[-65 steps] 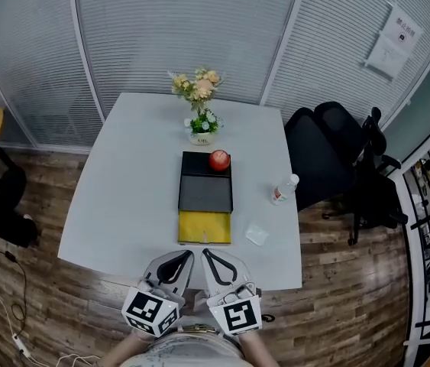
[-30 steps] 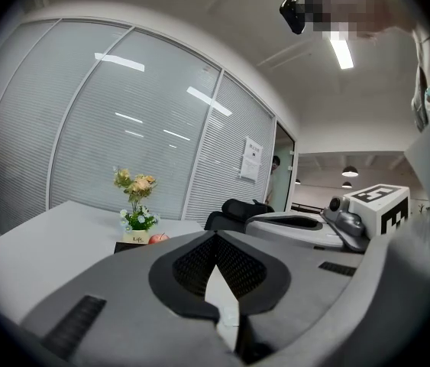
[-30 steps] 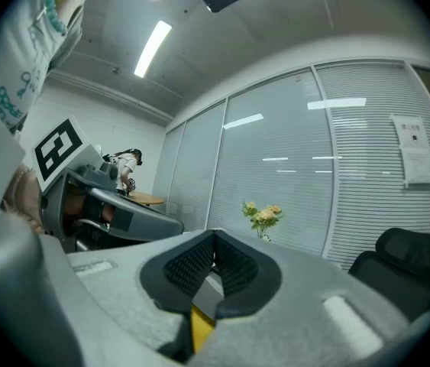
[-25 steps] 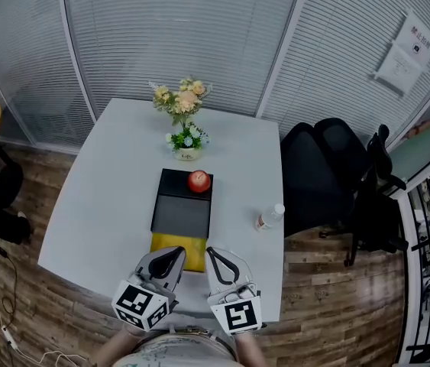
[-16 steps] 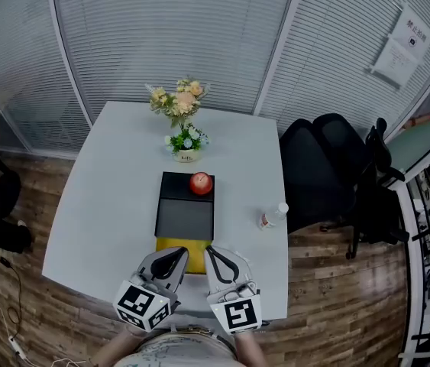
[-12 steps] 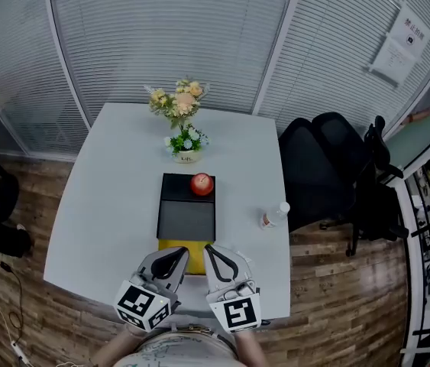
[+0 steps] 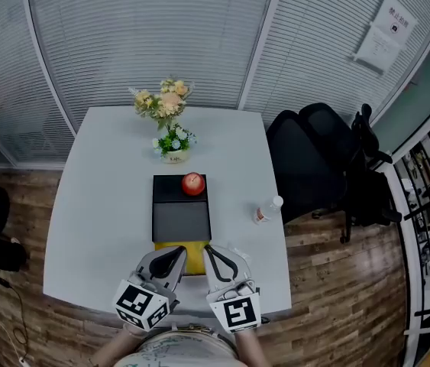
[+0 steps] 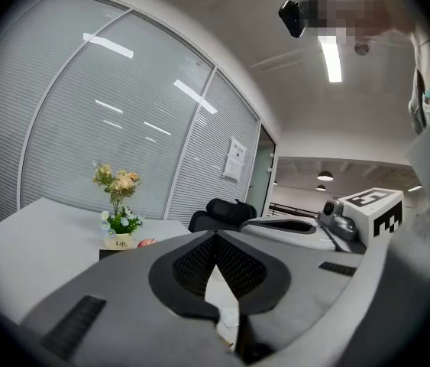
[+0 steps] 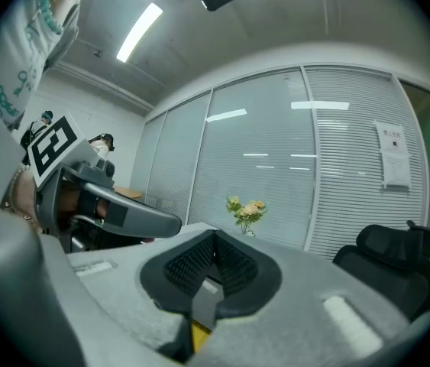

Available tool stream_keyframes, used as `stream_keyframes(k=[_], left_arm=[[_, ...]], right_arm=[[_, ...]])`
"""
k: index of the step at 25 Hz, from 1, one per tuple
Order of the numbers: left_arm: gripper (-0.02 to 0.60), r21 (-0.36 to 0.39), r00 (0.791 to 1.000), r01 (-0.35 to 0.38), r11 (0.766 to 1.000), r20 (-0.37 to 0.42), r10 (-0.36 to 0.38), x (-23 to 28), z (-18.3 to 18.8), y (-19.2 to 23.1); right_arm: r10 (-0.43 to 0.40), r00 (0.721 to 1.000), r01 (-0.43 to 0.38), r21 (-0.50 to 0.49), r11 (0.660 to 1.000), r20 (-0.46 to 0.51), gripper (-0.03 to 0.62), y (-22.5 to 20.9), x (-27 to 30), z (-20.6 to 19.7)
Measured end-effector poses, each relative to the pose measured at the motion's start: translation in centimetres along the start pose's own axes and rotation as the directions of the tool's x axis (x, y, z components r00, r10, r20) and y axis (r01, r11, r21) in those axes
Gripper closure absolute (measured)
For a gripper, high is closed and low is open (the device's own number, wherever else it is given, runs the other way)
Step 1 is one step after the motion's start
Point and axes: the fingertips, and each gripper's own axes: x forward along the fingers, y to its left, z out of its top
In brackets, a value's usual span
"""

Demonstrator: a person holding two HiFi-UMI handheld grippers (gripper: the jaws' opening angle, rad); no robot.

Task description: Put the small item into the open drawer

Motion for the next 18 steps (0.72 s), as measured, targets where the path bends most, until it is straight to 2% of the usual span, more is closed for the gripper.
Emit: stream_keyframes(k=[7,18], left_arm=[[0.584,-0.005,1.000,0.020,1.000,0.000,-0.020,0.7,-0.2,-0.5],[0.584,-0.016,1.000,0.001,1.000,0.008,-0.001,0.4,-0.4,-0.5]], right_arm=[[-0.020,1.000,0.020,-0.002,1.000,-0.018,0.591,-1.0,-0.5,-0.7],[-0.021,0.998,0.020,-0.027,0.999,-0.055,0.591,-2.3,-1.0,-2.3]])
